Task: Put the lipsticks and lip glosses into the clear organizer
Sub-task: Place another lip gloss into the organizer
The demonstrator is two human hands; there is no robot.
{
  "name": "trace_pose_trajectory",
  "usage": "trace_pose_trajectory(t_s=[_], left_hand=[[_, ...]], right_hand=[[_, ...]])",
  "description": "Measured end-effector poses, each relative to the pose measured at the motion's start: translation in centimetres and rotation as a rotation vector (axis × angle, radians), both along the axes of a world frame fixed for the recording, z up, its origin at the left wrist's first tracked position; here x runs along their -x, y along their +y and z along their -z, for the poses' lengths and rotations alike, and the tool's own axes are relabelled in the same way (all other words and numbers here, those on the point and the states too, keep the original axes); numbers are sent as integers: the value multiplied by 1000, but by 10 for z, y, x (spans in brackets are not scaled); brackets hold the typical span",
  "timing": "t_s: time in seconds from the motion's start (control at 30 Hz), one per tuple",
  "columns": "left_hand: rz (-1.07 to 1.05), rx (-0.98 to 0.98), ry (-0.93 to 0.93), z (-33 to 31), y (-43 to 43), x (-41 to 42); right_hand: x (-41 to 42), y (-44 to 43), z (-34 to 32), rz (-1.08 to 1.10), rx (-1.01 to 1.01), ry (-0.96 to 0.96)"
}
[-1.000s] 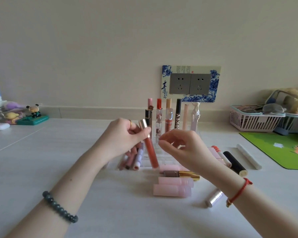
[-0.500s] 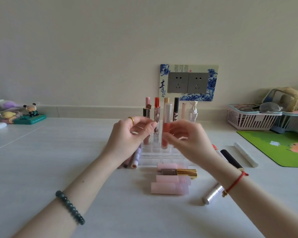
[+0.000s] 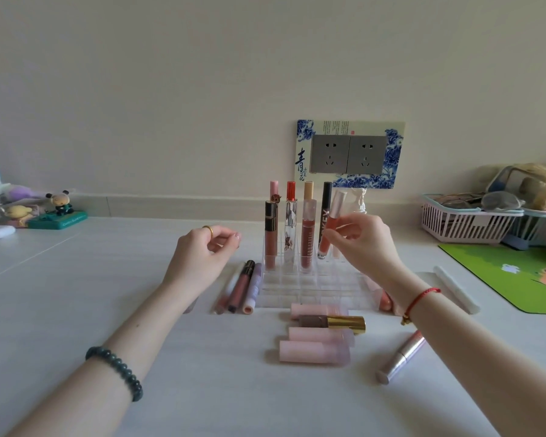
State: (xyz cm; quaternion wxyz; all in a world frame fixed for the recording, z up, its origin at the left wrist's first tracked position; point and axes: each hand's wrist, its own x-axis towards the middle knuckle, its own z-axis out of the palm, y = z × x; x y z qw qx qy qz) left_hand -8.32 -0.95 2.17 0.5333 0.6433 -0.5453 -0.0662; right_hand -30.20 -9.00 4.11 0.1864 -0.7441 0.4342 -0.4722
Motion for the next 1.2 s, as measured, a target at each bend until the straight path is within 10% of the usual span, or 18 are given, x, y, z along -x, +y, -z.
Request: trace_pose_trajectory(t_s=[1.2], left_hand=[[56, -175, -211, 10, -2, 6]], right_hand=[[7, -6, 9, 88, 35, 213]])
